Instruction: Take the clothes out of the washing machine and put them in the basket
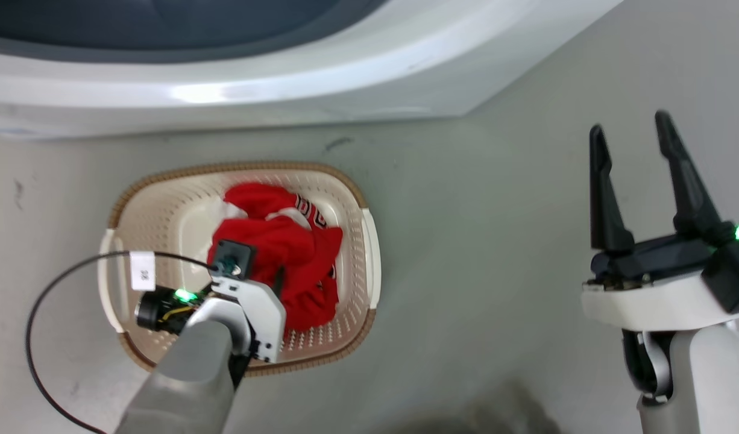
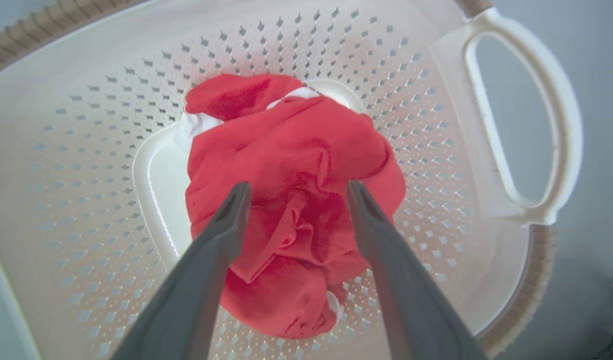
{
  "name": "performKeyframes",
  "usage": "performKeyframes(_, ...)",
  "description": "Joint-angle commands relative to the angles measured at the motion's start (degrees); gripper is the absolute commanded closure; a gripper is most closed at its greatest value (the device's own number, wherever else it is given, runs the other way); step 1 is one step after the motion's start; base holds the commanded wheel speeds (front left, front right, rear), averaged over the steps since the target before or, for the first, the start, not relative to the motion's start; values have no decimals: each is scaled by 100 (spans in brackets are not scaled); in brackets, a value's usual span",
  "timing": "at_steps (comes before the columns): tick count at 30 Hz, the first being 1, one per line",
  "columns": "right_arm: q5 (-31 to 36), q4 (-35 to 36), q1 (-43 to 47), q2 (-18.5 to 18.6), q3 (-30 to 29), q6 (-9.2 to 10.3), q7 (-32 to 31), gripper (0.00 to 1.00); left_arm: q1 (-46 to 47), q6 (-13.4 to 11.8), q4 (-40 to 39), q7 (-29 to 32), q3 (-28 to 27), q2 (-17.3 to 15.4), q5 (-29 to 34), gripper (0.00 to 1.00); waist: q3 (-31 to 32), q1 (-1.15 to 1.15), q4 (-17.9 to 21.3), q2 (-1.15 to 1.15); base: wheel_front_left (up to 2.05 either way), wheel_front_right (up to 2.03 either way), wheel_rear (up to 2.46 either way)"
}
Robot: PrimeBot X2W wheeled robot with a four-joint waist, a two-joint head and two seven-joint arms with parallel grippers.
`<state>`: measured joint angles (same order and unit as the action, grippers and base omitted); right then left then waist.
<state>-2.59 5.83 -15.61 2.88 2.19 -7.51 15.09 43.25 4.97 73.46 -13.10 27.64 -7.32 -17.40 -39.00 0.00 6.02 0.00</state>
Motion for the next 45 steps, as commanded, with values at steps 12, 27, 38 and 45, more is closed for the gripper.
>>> performKeyframes(12,151,-358,976,-2,11,4,12,0,-1581,-646,-2486,-209,-743,-139,23,0,1999,0,-419,0,0,0,0)
performKeyframes(27,92,-528,1616,-2,62,4,12,0,-3339,-1053,-5197,-210,-1788,5,694,0,3066,0,-515,0,0,0,0)
performKeyframes(38,80,-557,1878,-2,50,4,12,0,-4186,-1182,-6564,-210,-2267,210,1133,0,3516,0,-472,0,0,0,0)
performKeyframes(45,31,-578,2095,-2,57,4,12,0,-4600,-1200,-6850,-211,-2429,321,1328,0,3759,0,-448,0,0,0,0)
